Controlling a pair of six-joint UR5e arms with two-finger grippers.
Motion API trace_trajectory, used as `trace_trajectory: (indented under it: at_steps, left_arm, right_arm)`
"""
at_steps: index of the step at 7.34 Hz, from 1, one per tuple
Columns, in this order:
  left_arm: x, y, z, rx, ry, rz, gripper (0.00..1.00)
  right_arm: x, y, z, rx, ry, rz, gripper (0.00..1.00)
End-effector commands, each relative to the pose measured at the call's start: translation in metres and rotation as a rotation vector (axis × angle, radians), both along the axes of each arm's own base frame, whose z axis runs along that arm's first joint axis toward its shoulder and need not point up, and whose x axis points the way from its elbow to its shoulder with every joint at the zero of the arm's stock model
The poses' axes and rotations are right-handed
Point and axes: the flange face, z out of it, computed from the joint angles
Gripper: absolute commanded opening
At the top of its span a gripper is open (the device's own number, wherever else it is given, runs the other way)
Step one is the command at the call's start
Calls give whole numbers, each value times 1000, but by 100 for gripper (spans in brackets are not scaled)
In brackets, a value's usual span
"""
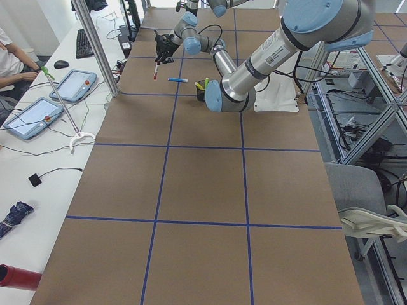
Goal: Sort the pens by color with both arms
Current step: 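Move the left gripper back over the pen cup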
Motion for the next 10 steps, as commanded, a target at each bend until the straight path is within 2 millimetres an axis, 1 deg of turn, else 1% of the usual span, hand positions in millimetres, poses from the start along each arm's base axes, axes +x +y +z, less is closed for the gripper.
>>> trace_trajectory:
  at_steps: [1,2,3,4,6,7,8,9,10]
  left_arm:
    - [10,5,14,110,-78,-38,0]
    - [25,-1,40,153,-92,-90,0]
    - [42,-1,56,184,-95,-116,0]
    - [60,17,58,197,-85,-93,0]
    - [79,42,58,232,-84,-43,0]
    - [82,46,72,242,-96,-35,0]
    - [83,49,68,271,-82,-24,0]
    - [83,51,75,277,-78,-22,0]
    - [83,51,75,287,-80,-17,0]
  right_arm:
    - [-5,2,2,12,21,6,98]
    - [-5,2,1,15,20,6,99]
    - [-9,3,2,13,22,-1,99]
    - [-12,4,2,14,26,-3,99]
    - [-12,4,5,11,30,-3,98]
    - [-13,3,5,12,29,-3,99]
    - [-12,4,5,11,30,-3,99]
    - [-13,3,5,12,29,-3,99]
    - [-13,4,4,13,28,-3,99]
